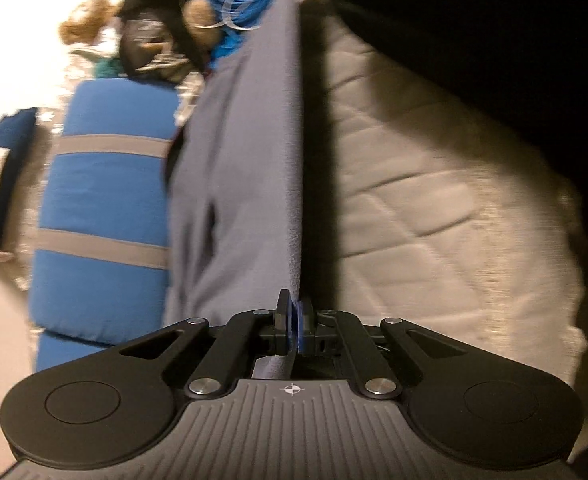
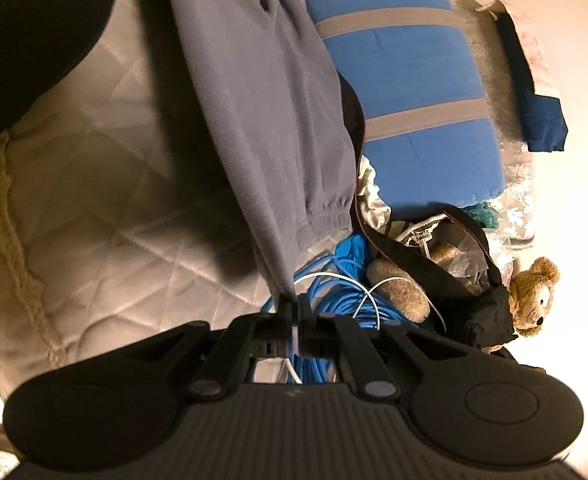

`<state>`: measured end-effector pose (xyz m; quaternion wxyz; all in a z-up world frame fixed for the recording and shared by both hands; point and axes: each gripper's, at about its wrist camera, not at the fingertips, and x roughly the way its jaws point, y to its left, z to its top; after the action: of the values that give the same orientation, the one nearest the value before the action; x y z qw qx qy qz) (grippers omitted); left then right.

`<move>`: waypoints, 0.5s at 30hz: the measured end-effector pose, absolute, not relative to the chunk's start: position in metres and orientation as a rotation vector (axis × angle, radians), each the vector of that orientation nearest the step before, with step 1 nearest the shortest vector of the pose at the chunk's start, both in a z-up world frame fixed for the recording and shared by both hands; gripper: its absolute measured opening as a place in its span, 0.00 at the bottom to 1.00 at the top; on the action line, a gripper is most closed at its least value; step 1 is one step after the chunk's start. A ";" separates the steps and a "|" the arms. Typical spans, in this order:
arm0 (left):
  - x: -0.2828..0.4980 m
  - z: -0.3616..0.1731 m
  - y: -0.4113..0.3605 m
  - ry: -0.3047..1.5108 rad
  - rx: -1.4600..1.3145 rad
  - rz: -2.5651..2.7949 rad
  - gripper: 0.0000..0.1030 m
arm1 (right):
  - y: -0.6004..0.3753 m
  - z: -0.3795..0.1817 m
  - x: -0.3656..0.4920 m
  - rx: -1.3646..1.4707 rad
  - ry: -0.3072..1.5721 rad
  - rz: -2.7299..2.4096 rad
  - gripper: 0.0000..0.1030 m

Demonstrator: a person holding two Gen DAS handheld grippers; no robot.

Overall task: Fold clothes
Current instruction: 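Grasp the sweatpants with the left gripper while the right gripper lifts them, then open both grippers to drop the sweatpants onto the bed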

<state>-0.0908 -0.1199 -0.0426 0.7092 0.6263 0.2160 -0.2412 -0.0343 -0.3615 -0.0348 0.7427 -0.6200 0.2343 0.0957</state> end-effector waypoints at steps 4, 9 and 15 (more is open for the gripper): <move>-0.094 -0.041 -0.120 0.515 1.354 -0.582 0.02 | -0.364 -0.046 -0.038 -1.389 0.531 0.217 0.01; -0.098 -0.042 -0.120 0.533 1.345 -0.622 0.02 | -0.366 -0.064 -0.041 -1.387 0.594 0.244 0.01; -0.093 -0.048 -0.118 0.515 1.378 -0.610 0.05 | -0.355 -0.069 -0.047 -1.453 0.625 0.252 0.50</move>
<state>-0.0931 -0.1178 -0.0482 0.6994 0.6186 0.2310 -0.2736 -0.0466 -0.3551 -0.0693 0.6962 -0.6512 0.2803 0.1130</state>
